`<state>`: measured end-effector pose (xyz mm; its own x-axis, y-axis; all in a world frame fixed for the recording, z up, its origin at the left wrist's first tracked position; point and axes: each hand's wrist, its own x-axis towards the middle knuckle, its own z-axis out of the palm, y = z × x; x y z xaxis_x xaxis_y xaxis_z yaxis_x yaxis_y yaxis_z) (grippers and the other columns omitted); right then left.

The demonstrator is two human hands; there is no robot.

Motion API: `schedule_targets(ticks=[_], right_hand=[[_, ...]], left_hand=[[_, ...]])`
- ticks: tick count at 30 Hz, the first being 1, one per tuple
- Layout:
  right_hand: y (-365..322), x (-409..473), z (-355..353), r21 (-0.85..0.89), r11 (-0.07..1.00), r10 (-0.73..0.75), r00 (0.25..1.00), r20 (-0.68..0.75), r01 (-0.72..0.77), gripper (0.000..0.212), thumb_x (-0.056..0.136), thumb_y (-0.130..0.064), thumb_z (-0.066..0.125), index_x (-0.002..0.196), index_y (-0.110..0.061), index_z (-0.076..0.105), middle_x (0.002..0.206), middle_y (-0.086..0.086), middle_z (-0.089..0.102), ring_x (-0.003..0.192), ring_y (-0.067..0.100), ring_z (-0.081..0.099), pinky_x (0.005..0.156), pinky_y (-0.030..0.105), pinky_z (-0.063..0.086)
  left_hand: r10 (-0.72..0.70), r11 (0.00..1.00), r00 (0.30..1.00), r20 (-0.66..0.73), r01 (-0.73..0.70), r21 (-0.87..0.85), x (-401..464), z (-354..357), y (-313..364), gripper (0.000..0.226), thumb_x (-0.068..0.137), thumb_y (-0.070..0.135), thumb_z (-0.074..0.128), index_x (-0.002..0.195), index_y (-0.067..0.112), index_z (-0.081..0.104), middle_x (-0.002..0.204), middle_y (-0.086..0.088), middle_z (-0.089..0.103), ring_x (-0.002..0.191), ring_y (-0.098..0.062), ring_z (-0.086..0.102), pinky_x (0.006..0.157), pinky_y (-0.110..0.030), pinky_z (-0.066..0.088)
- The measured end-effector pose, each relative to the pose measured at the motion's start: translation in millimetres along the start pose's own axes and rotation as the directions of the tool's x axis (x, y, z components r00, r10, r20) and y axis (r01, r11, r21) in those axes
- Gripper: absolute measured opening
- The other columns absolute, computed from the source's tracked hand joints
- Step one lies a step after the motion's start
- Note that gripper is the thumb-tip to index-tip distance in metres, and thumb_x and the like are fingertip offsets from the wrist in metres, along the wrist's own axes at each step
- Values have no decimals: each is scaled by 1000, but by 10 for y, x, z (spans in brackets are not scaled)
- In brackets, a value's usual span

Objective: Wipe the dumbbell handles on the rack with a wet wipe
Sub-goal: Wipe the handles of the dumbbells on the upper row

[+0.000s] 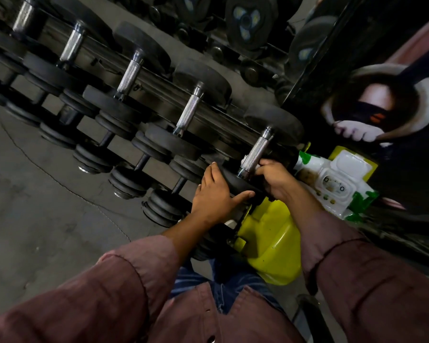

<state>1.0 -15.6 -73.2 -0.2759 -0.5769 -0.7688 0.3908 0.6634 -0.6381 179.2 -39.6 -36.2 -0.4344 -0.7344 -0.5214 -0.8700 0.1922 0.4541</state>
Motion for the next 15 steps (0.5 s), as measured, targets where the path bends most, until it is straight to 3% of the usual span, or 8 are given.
schedule_targets(ticks=[4,8,12,15], right_hand=[[-122,110,-19,426,902,-39,996,-84,71,60,83,23,30,135,-2,48,115,18,65,104,23,66,82,26,55],[-238,187,21,620,759,-20,959,-282,199,55,87,22,29,112,-17,56,98,3,59,93,15,58,77,24,46],[-208,168,21,579,793,-2,952,-307,189,43,92,13,33,106,-20,56,68,-4,51,70,9,51,76,25,45],[-145,59,8,342,933,-41,980,-195,107,44,88,10,41,115,-18,61,89,5,71,81,17,64,75,27,50]], left_hand=[[-2,1000,1000,8,2,3,0,-13,9,137,68,93,45,161,6,-3,170,-12,2,157,-26,6,126,-45,19],[5,1000,1000,8,-5,6,-7,-11,3,135,71,92,49,161,7,-4,170,-12,1,157,-25,5,126,-45,18],[7,1000,1000,13,-7,-5,-19,-25,12,132,74,88,52,161,7,-4,170,-11,0,157,-25,4,126,-44,18],[21,1000,1000,3,-21,-2,-19,-24,11,132,74,89,51,161,6,-4,170,-11,1,157,-25,4,126,-44,17]])
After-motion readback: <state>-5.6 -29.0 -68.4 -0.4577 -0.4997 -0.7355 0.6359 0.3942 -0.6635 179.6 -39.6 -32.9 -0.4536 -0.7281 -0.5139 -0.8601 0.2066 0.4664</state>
